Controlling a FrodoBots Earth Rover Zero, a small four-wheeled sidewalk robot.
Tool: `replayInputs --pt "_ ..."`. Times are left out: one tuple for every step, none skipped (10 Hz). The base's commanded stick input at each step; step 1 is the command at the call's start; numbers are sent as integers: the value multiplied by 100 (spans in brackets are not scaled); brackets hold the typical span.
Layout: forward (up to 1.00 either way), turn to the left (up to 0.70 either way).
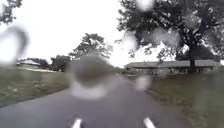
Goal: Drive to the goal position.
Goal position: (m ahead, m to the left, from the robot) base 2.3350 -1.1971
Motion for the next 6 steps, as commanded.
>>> replayInputs --pt "70 0" --pt "70 0" --pt "70 0" --pt "70 0" --pt "70 0" --pt "70 0"
